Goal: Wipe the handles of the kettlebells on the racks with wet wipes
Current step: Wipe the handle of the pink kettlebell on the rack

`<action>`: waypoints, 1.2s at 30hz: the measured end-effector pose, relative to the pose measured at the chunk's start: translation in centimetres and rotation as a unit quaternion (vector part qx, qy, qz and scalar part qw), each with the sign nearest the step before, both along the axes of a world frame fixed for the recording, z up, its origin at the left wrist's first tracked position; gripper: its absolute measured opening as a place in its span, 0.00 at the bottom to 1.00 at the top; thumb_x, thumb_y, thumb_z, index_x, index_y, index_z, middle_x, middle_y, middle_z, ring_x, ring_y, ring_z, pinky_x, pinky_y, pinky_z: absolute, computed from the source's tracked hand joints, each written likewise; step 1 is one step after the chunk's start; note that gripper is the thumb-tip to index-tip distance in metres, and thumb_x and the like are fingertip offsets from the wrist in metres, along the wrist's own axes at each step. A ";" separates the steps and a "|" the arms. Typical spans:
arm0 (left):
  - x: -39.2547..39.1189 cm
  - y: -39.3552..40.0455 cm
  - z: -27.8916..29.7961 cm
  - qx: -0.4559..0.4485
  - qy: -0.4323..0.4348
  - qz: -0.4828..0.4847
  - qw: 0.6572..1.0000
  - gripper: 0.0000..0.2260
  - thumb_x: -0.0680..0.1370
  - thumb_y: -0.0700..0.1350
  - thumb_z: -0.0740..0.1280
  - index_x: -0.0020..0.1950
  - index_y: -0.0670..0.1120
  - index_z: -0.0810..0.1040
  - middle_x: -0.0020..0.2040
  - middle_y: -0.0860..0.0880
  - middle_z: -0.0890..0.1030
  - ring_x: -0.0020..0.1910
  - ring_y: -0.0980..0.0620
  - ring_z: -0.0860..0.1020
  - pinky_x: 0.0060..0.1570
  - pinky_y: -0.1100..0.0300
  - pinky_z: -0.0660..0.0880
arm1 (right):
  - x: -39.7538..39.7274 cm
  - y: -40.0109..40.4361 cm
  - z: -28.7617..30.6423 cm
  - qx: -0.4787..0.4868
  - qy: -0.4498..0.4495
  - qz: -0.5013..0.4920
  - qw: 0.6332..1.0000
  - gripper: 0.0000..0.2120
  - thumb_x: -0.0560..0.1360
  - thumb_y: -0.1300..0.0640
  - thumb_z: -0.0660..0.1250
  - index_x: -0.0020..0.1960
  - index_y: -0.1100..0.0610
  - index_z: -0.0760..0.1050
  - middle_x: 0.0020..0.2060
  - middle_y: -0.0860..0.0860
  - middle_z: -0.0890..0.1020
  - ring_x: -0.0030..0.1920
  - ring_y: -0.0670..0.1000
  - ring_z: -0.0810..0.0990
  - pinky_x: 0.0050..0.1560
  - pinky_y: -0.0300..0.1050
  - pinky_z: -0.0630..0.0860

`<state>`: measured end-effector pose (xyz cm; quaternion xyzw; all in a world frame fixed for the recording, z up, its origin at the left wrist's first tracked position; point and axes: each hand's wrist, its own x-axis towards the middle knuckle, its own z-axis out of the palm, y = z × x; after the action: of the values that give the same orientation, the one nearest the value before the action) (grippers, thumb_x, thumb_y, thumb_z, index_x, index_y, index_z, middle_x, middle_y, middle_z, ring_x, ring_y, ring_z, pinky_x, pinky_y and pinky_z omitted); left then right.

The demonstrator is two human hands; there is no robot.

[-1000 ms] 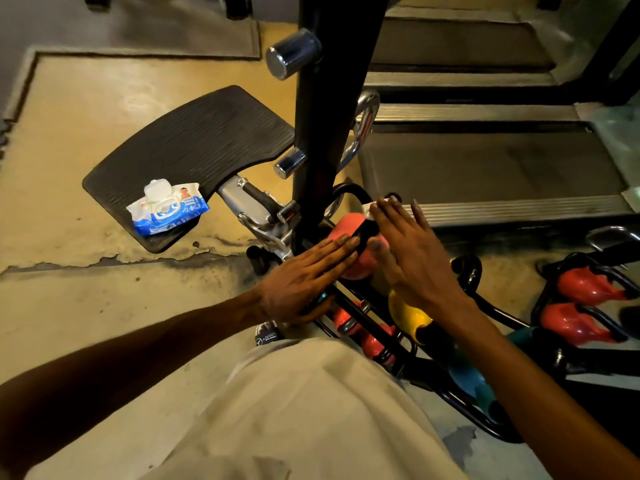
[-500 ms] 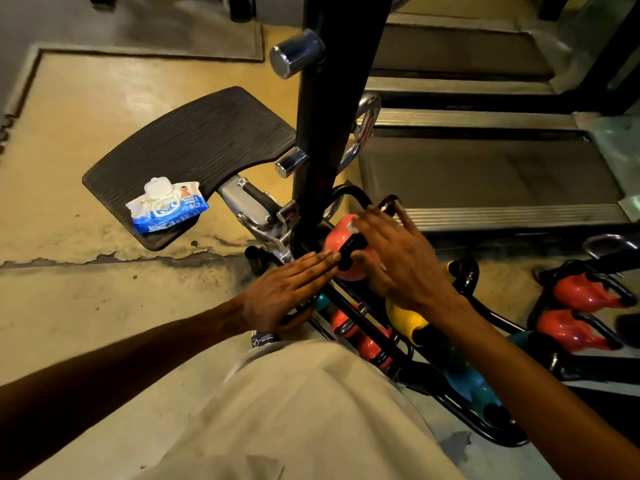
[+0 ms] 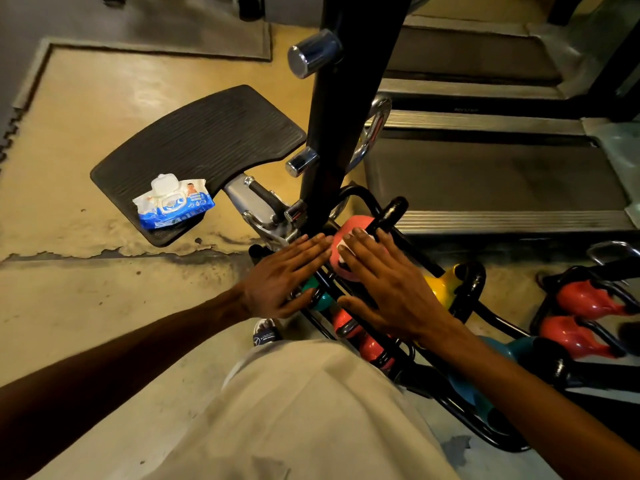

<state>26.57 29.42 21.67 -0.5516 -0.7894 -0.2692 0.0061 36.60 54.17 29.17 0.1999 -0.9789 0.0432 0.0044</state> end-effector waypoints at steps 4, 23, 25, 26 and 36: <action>0.0 -0.3 -0.4 -0.013 -0.002 -0.017 1.000 0.34 0.82 0.48 0.68 0.83 0.36 0.58 0.84 0.37 0.56 0.84 0.41 0.54 0.77 0.37 0.63 | -0.6 0.0 0.1 -0.046 0.029 -0.091 0.994 0.36 0.86 0.35 0.51 0.83 0.59 0.59 0.83 0.56 0.60 0.84 0.53 0.54 0.83 0.62 0.53; 0.3 0.3 -0.6 0.014 -0.016 0.021 1.000 0.35 0.80 0.44 0.70 0.82 0.36 0.59 0.83 0.37 0.58 0.84 0.41 0.56 0.78 0.37 0.62 | 1.5 -0.6 -1.2 0.081 0.053 -0.049 0.994 0.45 0.82 0.30 0.53 0.84 0.62 0.53 0.84 0.61 0.53 0.84 0.59 0.51 0.82 0.66 0.51; 0.9 0.4 -0.9 0.016 -0.016 0.021 1.000 0.35 0.80 0.43 0.70 0.82 0.36 0.60 0.83 0.36 0.58 0.84 0.41 0.56 0.79 0.38 0.61 | -0.3 -0.4 0.2 0.055 0.054 -0.061 0.995 0.42 0.83 0.30 0.51 0.82 0.62 0.60 0.82 0.61 0.61 0.83 0.58 0.57 0.82 0.66 0.52; 1.1 0.4 -0.9 0.017 -0.016 0.015 1.000 0.35 0.79 0.42 0.71 0.82 0.35 0.60 0.83 0.36 0.59 0.84 0.41 0.56 0.79 0.38 0.61 | -1.3 -0.1 0.9 0.050 0.056 -0.061 0.995 0.39 0.84 0.31 0.49 0.80 0.61 0.65 0.79 0.60 0.67 0.81 0.58 0.62 0.81 0.66 0.52; 2.1 -0.6 -1.5 0.005 -0.021 0.004 1.000 0.36 0.79 0.44 0.70 0.82 0.36 0.59 0.84 0.37 0.57 0.84 0.41 0.55 0.79 0.39 0.61 | -5.3 -2.1 3.2 0.114 -0.069 0.005 0.991 0.42 0.81 0.27 0.35 0.56 0.51 0.82 0.51 0.50 0.85 0.60 0.50 0.81 0.81 0.67 0.43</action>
<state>28.68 28.79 20.20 -0.5430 -0.7901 -0.2844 -0.0068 31.27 52.05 32.40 0.2004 -0.9743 -0.0554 -0.0862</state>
